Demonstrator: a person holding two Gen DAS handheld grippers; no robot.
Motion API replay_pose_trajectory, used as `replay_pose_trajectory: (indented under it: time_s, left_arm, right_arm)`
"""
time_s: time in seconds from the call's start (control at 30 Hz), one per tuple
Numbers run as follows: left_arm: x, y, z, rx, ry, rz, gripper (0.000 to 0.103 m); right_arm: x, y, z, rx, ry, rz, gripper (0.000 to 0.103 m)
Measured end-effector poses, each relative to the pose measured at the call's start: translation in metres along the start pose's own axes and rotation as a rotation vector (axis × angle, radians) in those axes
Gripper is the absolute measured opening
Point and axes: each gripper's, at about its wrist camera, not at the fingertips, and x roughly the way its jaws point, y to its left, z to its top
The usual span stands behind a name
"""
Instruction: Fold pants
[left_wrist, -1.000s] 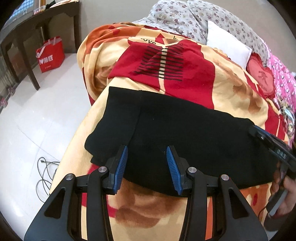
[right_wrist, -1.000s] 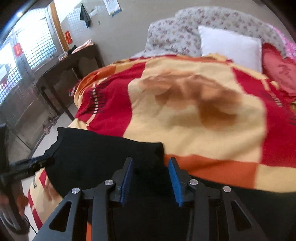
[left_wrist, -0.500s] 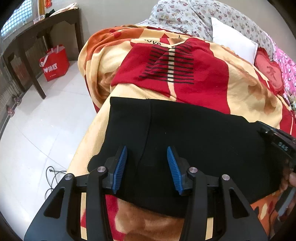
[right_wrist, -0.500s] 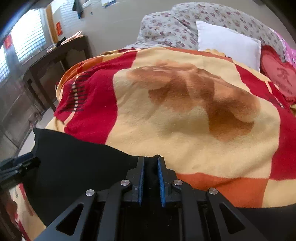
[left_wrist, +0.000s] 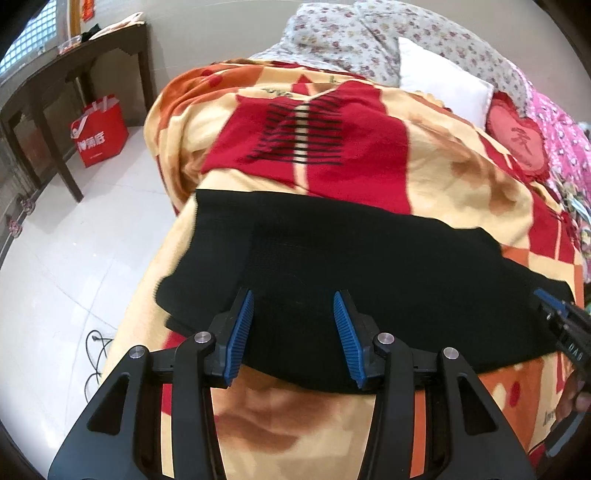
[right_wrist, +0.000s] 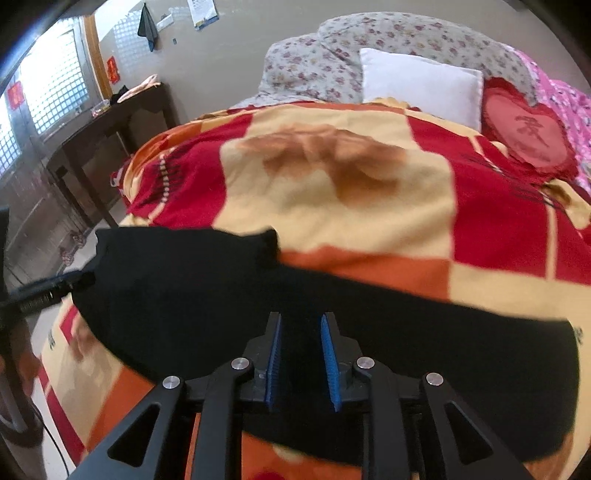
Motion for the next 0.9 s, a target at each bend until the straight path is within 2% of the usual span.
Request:
replay_pose_trajectory:
  time_s: [0.13,0.3,0.4,0.63,0.8,0.83,0.9]
  left_arm:
    - [-0.002,-0.017,-0.008,0.026,0.009,-0.030,0.045]
    - [-0.001,-0.033,-0.015,0.025,0.039,-0.079,0.045]
    - [0.000,-0.051,-0.019,0.052,0.046,-0.100,0.045]
    - [-0.002,-0.097,-0.024,0.123,0.064,-0.158,0.045]
    - [0.000,-0.142,-0.021,0.198,0.084,-0.222,0.045]
    - [0.002,-0.154,-0.020,0.211,0.093,-0.243,0.046]
    - [0.005,-0.179,-0.018,0.238,0.111,-0.286,0.063]
  right_arm:
    - [-0.013,-0.010,-0.024,0.001,0.010,-0.032,0.020]
    - [-0.027,-0.036,-0.044,0.061,0.005,-0.030,0.020]
    - [-0.027,-0.053,-0.054,0.096,0.023,-0.049,0.020]
    - [-0.049,-0.074,-0.073,0.103,0.001,-0.038,0.020]
    - [-0.082,-0.114,-0.100,0.220,-0.033,-0.082,0.022]
    - [-0.088,-0.126,-0.110,0.262,-0.031,-0.081,0.025]
    - [-0.094,-0.141,-0.124,0.304,-0.019,-0.083,0.028]
